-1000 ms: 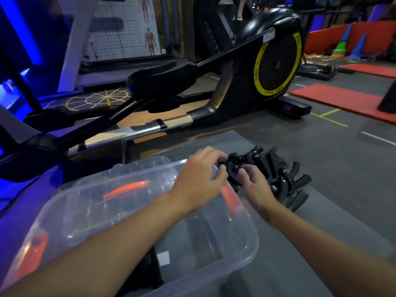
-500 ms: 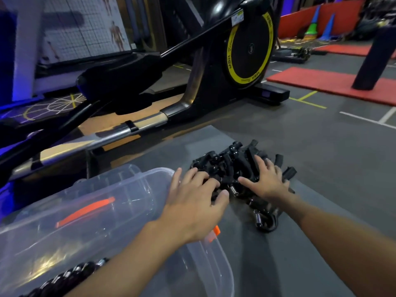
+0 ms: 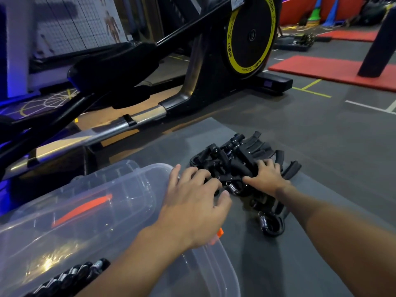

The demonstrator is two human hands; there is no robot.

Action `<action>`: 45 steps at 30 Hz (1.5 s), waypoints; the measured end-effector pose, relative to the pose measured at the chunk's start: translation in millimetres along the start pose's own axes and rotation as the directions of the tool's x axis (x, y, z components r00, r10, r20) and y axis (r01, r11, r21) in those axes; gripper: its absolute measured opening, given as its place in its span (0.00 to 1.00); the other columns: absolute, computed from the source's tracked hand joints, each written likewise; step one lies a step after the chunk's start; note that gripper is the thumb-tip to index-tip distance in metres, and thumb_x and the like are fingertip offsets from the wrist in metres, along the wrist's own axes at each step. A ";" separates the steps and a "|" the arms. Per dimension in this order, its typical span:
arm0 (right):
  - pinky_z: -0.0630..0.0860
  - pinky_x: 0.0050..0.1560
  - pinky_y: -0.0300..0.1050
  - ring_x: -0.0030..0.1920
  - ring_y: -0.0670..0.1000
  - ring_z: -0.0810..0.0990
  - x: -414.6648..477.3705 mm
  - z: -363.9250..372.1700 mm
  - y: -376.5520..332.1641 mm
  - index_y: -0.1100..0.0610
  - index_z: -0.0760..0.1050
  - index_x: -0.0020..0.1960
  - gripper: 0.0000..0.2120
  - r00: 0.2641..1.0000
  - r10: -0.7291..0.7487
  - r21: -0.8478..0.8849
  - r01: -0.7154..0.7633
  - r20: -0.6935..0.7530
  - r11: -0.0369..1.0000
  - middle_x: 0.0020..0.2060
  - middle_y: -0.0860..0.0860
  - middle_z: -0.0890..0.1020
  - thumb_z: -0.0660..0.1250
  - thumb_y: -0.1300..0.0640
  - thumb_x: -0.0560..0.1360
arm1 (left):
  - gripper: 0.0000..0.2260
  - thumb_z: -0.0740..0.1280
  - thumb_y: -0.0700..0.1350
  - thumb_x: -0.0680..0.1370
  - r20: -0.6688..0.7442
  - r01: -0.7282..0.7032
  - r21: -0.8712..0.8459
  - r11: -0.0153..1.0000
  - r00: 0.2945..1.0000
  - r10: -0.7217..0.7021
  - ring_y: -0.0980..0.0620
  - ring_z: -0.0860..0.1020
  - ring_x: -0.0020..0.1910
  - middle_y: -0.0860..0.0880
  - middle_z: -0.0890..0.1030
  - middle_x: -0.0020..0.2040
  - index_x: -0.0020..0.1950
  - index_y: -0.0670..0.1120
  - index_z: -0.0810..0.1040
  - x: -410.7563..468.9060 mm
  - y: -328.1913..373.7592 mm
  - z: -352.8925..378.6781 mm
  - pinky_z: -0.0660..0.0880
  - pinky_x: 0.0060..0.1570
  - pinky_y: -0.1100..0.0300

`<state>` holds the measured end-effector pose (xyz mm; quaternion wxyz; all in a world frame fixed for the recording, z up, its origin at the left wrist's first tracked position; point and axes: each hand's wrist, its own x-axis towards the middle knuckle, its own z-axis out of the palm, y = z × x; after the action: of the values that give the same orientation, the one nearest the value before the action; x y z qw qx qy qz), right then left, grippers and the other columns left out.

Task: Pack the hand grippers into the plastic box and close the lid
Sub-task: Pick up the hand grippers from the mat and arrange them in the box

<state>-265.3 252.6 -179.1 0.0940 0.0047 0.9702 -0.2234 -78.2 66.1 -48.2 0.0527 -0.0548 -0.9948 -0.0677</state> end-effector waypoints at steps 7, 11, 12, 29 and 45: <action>0.64 0.62 0.71 0.74 0.55 0.50 -27.7 8.1 -1.7 0.41 0.61 0.70 0.38 0.993 -0.061 -0.199 0.081 0.101 0.977 0.73 0.51 0.53 0.70 0.35 0.64 | 0.26 0.43 0.58 0.75 0.052 0.012 -0.001 1.000 0.999 -0.012 0.55 0.62 0.69 0.58 0.72 0.64 0.61 0.56 0.76 -1.6 3.1 -4.7 0.40 0.76 0.48; 0.65 0.60 0.70 0.73 0.55 0.51 -47.5 9.3 1.1 0.40 0.61 0.69 0.38 0.984 -0.086 -0.204 0.116 0.154 0.972 0.71 0.51 0.54 0.70 0.34 0.64 | 0.25 0.44 0.57 0.75 0.055 0.005 -0.022 1.000 0.998 -0.004 0.55 0.63 0.67 0.59 0.72 0.62 0.59 0.56 0.77 -4.7 2.9 -5.4 0.41 0.76 0.49; 0.65 0.60 0.70 0.73 0.55 0.51 -54.8 11.4 1.7 0.40 0.60 0.70 0.38 0.983 -0.089 -0.212 0.123 0.162 0.970 0.71 0.51 0.54 0.70 0.34 0.64 | 0.25 0.44 0.57 0.75 0.056 0.007 -0.030 1.000 0.998 -0.005 0.55 0.63 0.67 0.59 0.73 0.62 0.58 0.56 0.78 -5.9 2.7 -5.1 0.41 0.76 0.49; 0.64 0.68 0.61 0.61 0.47 0.75 -115.8 -23.6 -11.4 0.43 0.76 0.52 0.26 0.986 -0.129 0.247 0.151 -0.103 0.957 0.52 0.41 0.79 0.74 0.33 0.59 | 0.21 0.46 0.55 0.77 0.043 0.007 -0.088 0.996 0.999 -0.003 0.54 0.65 0.67 0.55 0.73 0.58 0.58 0.53 0.76 -22.1 -1.9 -5.0 0.53 0.74 0.50; 0.79 0.55 0.61 0.51 0.54 0.83 -206.2 -126.0 -140.1 0.43 0.72 0.49 0.18 0.904 -0.423 0.866 0.261 -0.064 0.427 0.52 0.53 0.81 0.77 0.45 0.64 | 0.08 0.68 0.41 0.79 0.034 0.078 -0.995 0.061 0.847 -0.531 0.50 0.82 0.34 0.42 0.83 0.38 0.51 0.35 0.80 -60.8 5.0 -104.5 0.81 0.47 0.54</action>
<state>-92.7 188.0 30.7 0.1104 -0.1651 0.6984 -0.6876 -7.3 50.2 48.5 0.1601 0.1526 -0.6622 -0.7160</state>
